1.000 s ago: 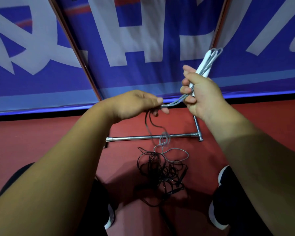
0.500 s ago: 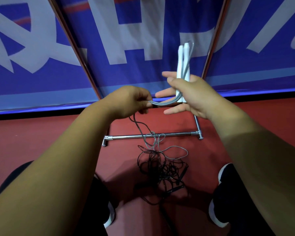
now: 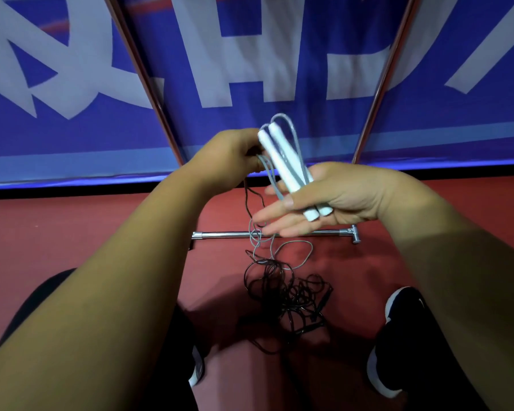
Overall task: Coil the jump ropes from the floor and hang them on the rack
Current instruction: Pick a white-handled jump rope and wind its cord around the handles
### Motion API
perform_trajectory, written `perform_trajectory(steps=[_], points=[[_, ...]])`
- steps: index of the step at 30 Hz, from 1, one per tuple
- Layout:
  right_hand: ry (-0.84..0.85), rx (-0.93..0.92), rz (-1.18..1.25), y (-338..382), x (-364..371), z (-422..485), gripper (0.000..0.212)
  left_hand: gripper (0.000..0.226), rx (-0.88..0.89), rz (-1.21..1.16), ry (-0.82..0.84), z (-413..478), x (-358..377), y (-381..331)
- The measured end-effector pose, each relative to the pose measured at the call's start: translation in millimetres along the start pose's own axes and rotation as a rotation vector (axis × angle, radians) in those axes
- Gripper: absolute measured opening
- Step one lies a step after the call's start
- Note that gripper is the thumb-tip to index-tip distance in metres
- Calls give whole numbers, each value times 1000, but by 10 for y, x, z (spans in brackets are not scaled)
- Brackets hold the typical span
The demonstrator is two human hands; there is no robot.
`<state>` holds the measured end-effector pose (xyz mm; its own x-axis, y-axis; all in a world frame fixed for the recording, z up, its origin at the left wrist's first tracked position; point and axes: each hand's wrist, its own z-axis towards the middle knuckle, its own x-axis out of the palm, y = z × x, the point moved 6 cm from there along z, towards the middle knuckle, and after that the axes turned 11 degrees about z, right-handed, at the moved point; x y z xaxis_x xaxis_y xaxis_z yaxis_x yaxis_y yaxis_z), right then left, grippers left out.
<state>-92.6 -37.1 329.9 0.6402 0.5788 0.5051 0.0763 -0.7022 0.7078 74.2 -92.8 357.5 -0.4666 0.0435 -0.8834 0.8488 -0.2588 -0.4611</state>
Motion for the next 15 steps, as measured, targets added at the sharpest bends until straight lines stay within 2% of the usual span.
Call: perform_trajectory(steps=[2,5,8,10,12,15], points=[[101,123,-61,-137,53,11,59,20,68,-13,36,-26,-16,-55],[175,253,-178,-305,74,51,51,27,180,-93,187,-70,46,-123],[206,350,-275,-381,92,48,52,19,100,-334,365,-102,156,-98],[173,451,-378,-444,66,35,51,16,55,-416,411,-123,188,-108],[103,540,-485,-510,11,35,39,15,54,-424,430,-129,199,-140],[-71,567,-529,-562,-143,105,17,15,95,-303,459,-134,219,-254]])
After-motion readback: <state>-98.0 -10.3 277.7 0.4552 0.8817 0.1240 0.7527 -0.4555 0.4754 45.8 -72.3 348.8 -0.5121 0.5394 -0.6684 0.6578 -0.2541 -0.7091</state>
